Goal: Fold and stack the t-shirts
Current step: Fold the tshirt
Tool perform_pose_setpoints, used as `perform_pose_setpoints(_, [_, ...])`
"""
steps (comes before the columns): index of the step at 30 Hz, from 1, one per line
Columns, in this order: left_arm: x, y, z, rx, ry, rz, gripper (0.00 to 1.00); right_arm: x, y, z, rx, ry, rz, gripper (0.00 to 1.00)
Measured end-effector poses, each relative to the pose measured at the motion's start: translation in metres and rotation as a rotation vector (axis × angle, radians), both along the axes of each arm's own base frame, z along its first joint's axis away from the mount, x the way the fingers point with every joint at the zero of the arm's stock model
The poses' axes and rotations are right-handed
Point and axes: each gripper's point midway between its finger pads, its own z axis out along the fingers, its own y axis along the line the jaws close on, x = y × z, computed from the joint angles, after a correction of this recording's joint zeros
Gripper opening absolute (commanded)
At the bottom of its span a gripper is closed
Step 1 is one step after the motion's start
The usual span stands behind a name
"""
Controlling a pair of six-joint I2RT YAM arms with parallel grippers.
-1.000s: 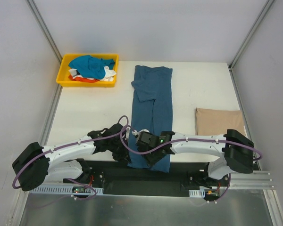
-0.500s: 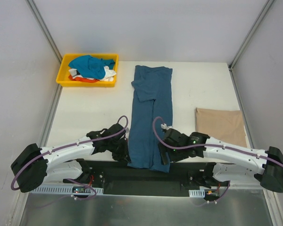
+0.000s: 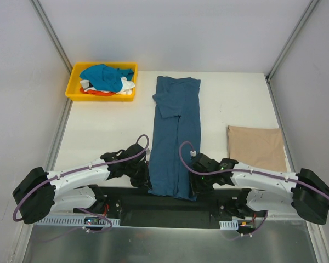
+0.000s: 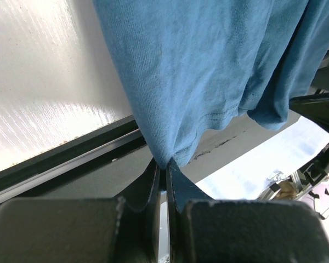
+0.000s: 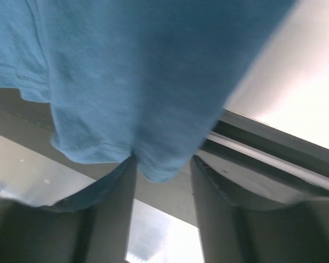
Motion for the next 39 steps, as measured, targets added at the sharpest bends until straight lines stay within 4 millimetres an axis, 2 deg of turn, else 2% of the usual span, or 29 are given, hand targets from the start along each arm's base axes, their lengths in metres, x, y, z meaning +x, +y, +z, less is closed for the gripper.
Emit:
perform_pose_setpoints(3, [0.000, 0.000, 0.000, 0.000, 0.000, 0.000, 0.00, -0.003, 0.010, -0.005, 0.020, 0.037, 0.017, 0.10])
perform_pose_setpoints(6, [0.000, 0.000, 0.000, 0.000, -0.001, -0.002, 0.00, -0.004, 0.011, -0.009, 0.011, 0.052, 0.029, 0.04])
perform_pose_setpoints(8, [0.000, 0.000, 0.001, -0.001, -0.004, -0.006, 0.00, -0.002, 0.012, -0.004, 0.011, 0.042, 0.040, 0.01])
perform_pose_setpoints(11, [0.004, -0.004, 0.007, -0.015, -0.024, -0.017, 0.00, 0.009, 0.018, 0.014, 0.031, 0.007, 0.052, 0.01])
perform_pose_setpoints(15, [0.017, -0.016, 0.025, -0.048, -0.078, -0.042, 0.00, 0.038, 0.029, 0.046, 0.084, -0.078, 0.042, 0.01])
perform_pose_setpoints(22, [0.079, -0.031, 0.065, -0.092, -0.198, 0.022, 0.00, 0.089, 0.022, 0.080, 0.074, -0.208, 0.019, 0.01])
perform_pose_setpoints(29, [0.156, -0.041, 0.100, -0.083, -0.337, 0.092, 0.00, 0.163, 0.027, 0.109, 0.024, -0.354, 0.011, 0.01])
perform_pose_setpoints(34, [0.210, -0.039, 0.102, -0.043, -0.378, 0.130, 0.00, 0.219, 0.025, 0.118, -0.019, -0.400, -0.009, 0.01])
perform_pose_setpoints(39, [0.253, -0.039, 0.096, -0.014, -0.382, 0.152, 0.00, 0.264, 0.016, 0.113, -0.053, -0.402, -0.046, 0.01])
